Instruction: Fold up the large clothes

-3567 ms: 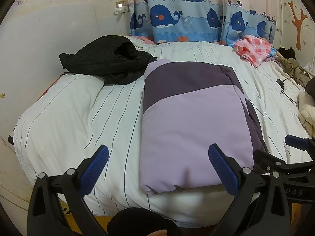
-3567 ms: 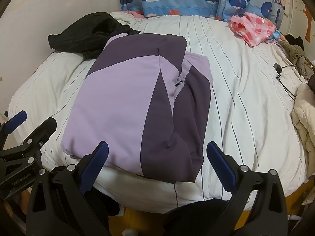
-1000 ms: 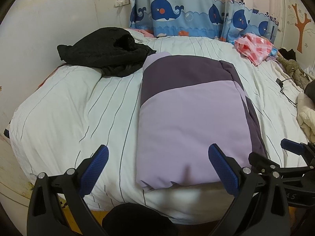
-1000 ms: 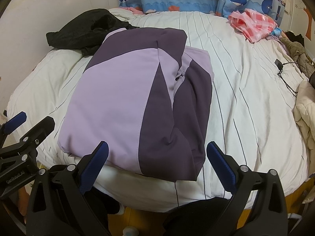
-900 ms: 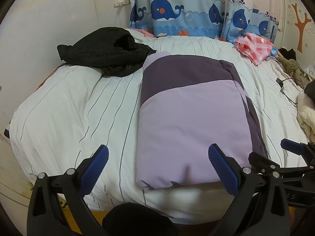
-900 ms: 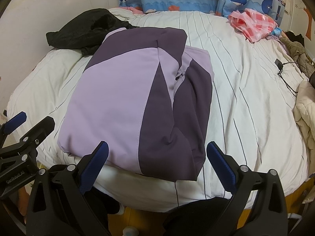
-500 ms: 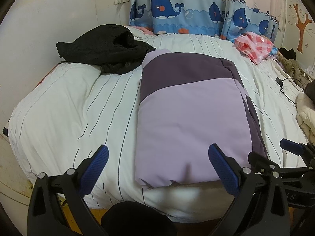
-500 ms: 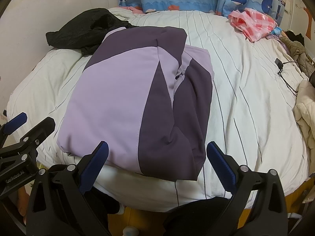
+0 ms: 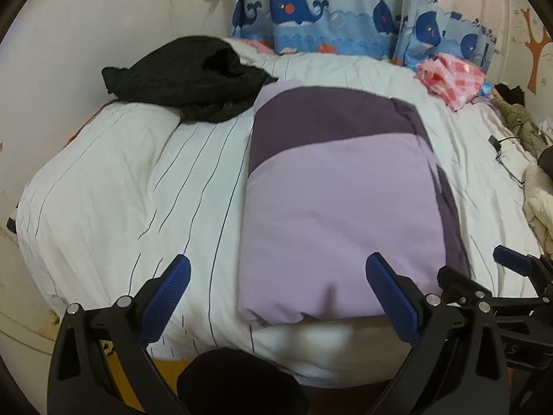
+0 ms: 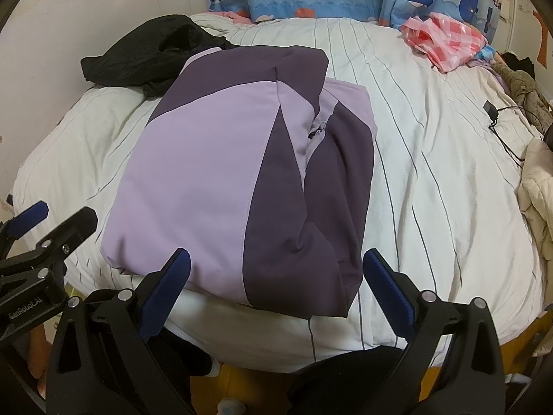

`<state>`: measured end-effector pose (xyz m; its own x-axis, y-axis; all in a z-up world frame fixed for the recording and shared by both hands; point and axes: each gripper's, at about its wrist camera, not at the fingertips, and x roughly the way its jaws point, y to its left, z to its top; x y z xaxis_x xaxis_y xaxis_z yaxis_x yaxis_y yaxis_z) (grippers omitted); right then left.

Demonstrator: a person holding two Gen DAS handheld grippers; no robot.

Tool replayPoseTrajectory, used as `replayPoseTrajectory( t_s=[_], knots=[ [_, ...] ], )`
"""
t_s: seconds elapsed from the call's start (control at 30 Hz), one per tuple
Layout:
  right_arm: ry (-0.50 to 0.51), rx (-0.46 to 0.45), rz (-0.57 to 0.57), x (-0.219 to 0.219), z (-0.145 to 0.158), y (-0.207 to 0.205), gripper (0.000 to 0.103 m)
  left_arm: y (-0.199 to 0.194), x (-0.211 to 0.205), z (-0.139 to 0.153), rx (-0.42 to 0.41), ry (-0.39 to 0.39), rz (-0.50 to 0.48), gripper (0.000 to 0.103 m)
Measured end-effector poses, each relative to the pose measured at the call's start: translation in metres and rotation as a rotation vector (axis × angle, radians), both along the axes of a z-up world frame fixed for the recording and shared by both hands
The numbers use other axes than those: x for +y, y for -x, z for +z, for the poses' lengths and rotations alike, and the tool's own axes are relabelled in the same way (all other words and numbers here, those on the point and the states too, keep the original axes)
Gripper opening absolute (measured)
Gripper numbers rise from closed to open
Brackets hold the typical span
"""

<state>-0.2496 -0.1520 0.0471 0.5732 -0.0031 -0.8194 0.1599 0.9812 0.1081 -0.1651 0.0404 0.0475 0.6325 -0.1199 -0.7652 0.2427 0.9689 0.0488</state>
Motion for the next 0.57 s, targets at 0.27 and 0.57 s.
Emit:
replayPoseTrajectory(
  t_s=[0.27,0.57],
  knots=[
    [-0.015,-0.018,0.004,0.001,0.005,0.005,0.096,0.005,0.011,0.007,-0.034,0.073,-0.029,0.098],
    [0.004,-0.047,-0.003,0.009,0.017,0.013,0.096,0.002,0.012,0.008,-0.02,0.022,0.016,0.098]
  ],
)
